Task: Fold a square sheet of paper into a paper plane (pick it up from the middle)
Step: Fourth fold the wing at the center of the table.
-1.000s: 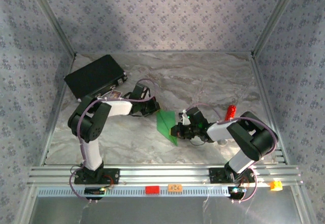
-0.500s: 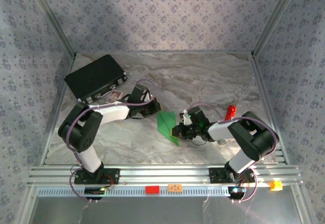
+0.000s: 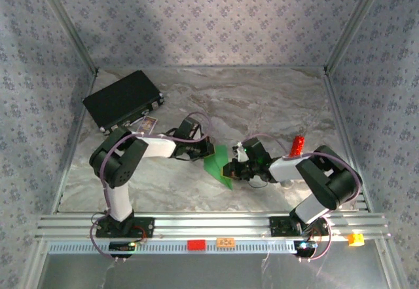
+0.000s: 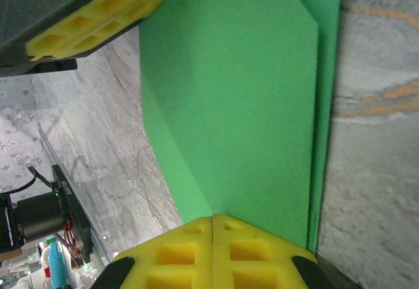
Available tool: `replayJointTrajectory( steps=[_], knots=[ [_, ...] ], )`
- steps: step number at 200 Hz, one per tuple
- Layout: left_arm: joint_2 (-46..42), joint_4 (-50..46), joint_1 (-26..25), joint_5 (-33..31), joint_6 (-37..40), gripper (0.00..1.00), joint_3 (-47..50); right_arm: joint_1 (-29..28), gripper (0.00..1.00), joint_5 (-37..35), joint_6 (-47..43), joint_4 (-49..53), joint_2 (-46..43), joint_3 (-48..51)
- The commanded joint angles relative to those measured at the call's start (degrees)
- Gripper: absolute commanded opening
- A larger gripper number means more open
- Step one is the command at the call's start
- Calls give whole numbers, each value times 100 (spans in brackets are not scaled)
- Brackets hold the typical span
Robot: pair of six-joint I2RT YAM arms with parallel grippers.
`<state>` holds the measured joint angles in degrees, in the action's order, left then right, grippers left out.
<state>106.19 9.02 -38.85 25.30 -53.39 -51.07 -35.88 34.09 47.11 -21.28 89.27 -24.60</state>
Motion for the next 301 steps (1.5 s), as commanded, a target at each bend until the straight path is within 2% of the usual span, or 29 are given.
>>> replayJointTrajectory(
  steps=[1, 51, 120, 159, 301],
  knots=[
    [130, -381, 32, -125, 74, 1, -116, -37, 0, -224, -39, 961, -94, -45],
    [145, -437, 27, -142, 118, 0, 38, -204, 1, -629, 78, 1396, -336, -742],
    [213, -341, 31, -105, 118, 0, 80, -297, 2, -801, 4, 1592, 773, -1484],
    [218, -343, 37, -139, 118, 0, 110, -366, 4, -656, 164, 1147, 658, -785],
    [200, -372, 79, -227, 109, 0, 151, -498, 6, -684, 242, 1197, -461, 210]
  ],
)
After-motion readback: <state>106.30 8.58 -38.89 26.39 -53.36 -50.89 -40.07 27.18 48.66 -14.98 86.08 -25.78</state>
